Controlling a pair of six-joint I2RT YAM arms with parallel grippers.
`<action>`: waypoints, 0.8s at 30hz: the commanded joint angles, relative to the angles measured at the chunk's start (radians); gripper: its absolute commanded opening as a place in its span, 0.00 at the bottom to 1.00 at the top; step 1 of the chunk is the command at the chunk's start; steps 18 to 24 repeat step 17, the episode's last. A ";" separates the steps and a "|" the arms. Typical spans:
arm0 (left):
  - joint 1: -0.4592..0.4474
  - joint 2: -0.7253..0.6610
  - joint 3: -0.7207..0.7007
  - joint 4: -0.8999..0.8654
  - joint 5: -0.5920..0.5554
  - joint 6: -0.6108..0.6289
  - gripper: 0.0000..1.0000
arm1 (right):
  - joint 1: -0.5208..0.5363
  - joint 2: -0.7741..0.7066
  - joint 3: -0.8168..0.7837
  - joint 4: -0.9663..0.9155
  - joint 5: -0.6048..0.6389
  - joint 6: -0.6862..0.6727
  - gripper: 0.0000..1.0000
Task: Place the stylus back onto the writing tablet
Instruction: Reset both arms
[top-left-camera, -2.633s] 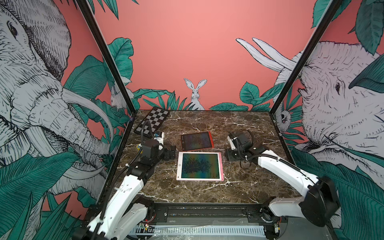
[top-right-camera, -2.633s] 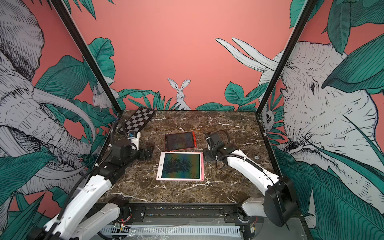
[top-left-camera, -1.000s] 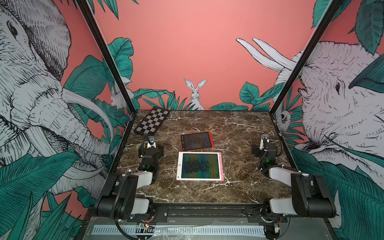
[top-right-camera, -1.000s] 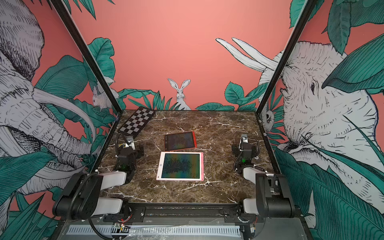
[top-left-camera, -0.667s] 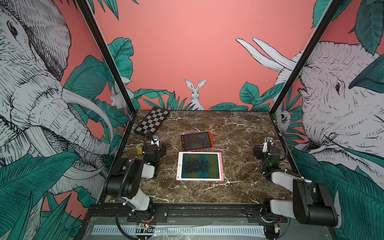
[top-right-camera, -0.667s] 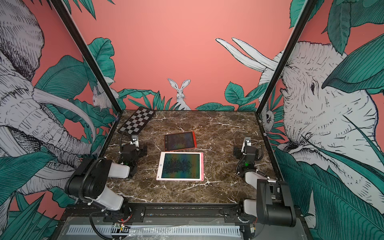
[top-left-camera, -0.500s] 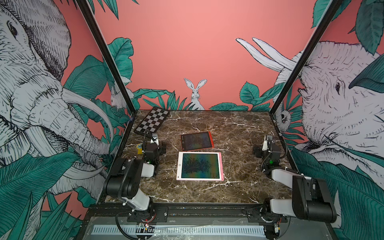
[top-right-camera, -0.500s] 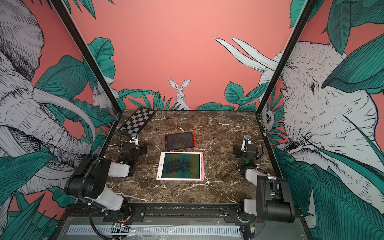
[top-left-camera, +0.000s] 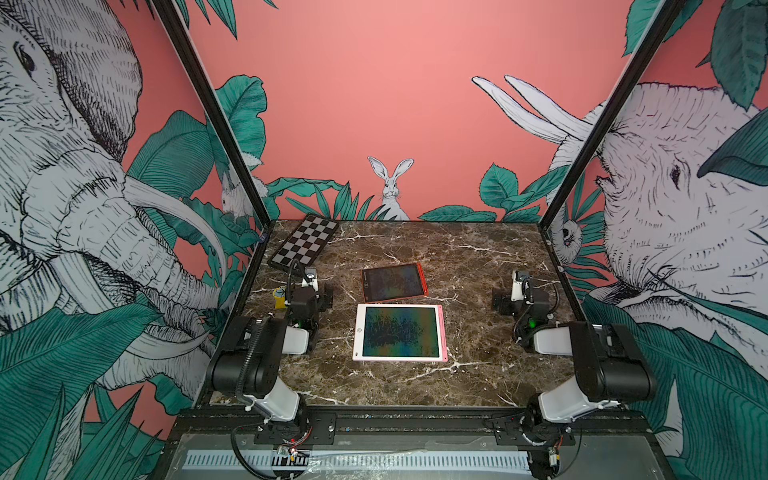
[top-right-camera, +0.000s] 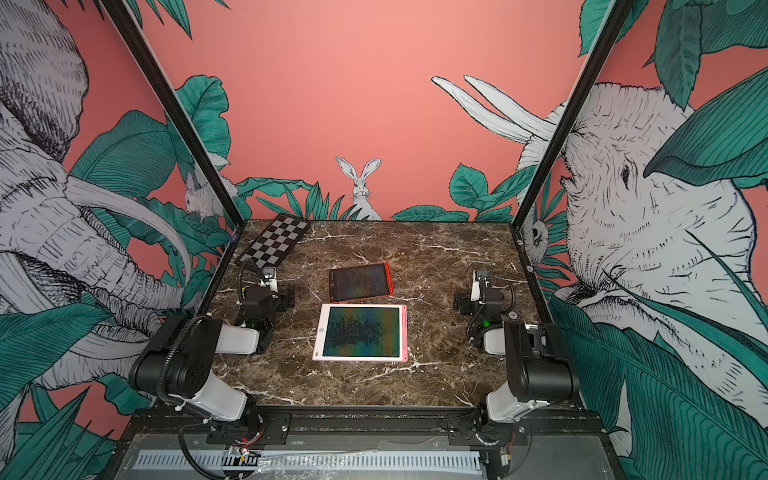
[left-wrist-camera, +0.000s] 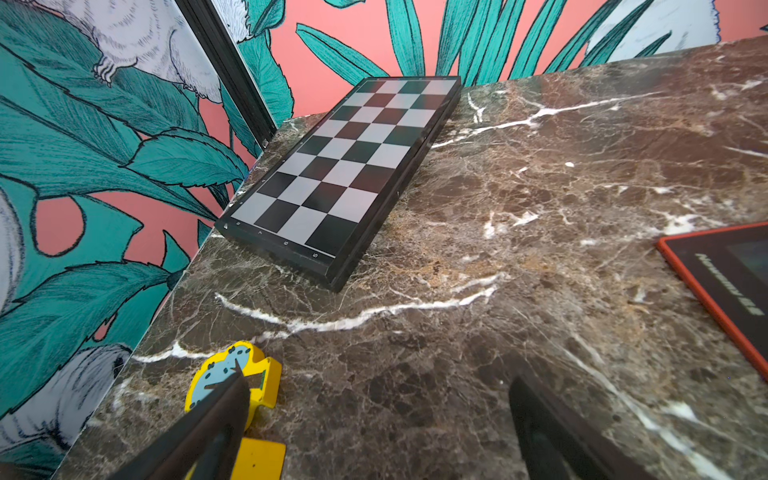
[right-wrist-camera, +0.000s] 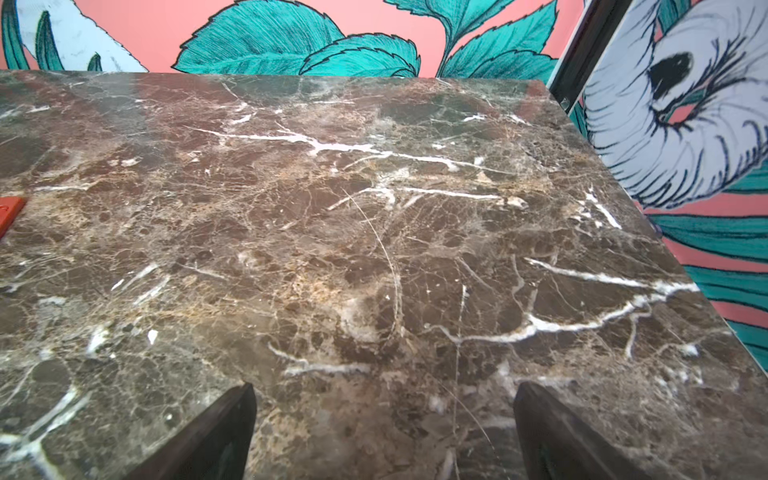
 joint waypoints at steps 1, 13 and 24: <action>0.005 -0.023 0.008 0.001 0.008 0.005 1.00 | 0.015 -0.005 0.019 0.048 0.054 -0.017 0.99; 0.005 -0.022 0.007 0.001 0.007 0.005 1.00 | 0.017 -0.004 0.029 0.026 0.056 -0.021 0.99; 0.005 -0.022 0.006 0.002 0.008 0.005 0.99 | 0.020 -0.010 0.022 0.033 0.060 -0.022 0.99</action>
